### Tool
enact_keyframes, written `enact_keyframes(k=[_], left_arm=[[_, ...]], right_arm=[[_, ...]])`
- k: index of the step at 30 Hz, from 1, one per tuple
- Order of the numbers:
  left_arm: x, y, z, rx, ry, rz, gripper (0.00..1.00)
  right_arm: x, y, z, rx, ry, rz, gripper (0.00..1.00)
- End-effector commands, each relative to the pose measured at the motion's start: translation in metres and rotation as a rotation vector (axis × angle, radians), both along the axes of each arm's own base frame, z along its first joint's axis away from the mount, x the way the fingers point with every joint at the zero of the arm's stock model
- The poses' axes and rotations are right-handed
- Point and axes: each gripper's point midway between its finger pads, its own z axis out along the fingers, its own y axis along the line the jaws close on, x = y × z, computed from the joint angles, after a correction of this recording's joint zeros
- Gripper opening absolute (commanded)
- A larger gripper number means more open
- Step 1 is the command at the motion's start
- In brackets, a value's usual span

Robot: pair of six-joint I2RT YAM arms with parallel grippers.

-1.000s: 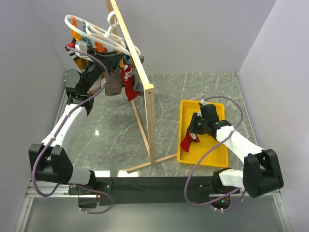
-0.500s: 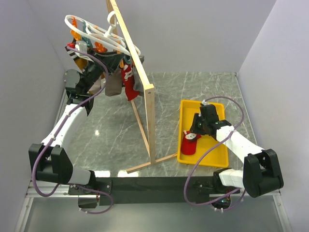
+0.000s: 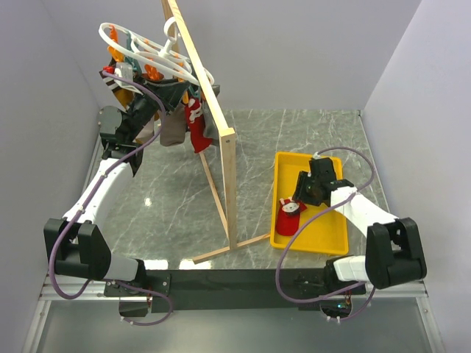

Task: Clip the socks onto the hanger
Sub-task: Pick up the sock from the bin.

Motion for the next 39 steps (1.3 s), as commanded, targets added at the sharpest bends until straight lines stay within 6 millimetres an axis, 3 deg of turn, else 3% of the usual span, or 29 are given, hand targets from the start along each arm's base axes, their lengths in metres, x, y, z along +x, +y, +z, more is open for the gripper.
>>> enact_keyframes(k=[1,6,10,16,20,23,26,28,30,33,39], left_arm=[[-0.022,0.009,0.037,-0.016,-0.132,0.024,0.16],[-0.021,0.009,0.037,-0.013,-0.13,0.024,0.16],[-0.021,0.008,0.037,-0.014,-0.13,0.02,0.16],[-0.021,0.008,0.037,-0.011,-0.132,0.018,0.16],[-0.02,0.008,0.036,-0.009,-0.129,0.023,0.16],[-0.02,0.009,0.036,-0.003,-0.127,0.029,0.16],[-0.02,0.009,0.037,-0.004,-0.132,0.033,0.16],[-0.021,0.009,0.037,-0.004,-0.134,0.029,0.16],[-0.021,0.009,0.037,-0.005,-0.134,0.03,0.16],[-0.022,0.009,0.038,-0.003,-0.137,0.034,0.16],[-0.023,0.01,0.04,0.002,-0.142,0.036,0.16]], right_arm=[[0.015,0.011,0.009,0.036,-0.035,0.065,0.51],[0.007,0.009,-0.002,0.023,0.014,0.066,0.49],[0.003,0.015,0.002,0.059,0.001,0.087,0.44],[-0.006,0.013,-0.016,0.04,0.072,0.098,0.49],[-0.006,0.017,-0.018,0.06,0.084,0.102,0.49],[-0.006,0.018,-0.016,0.069,0.079,0.106,0.38],[-0.006,0.022,-0.014,0.085,0.077,0.121,0.2],[-0.006,0.027,-0.012,0.109,0.07,0.136,0.01],[-0.006,0.032,-0.007,0.139,0.059,0.148,0.0],[0.003,0.026,0.015,0.118,-0.02,0.106,0.0],[0.025,-0.014,0.115,0.0,-0.373,-0.076,0.0]])
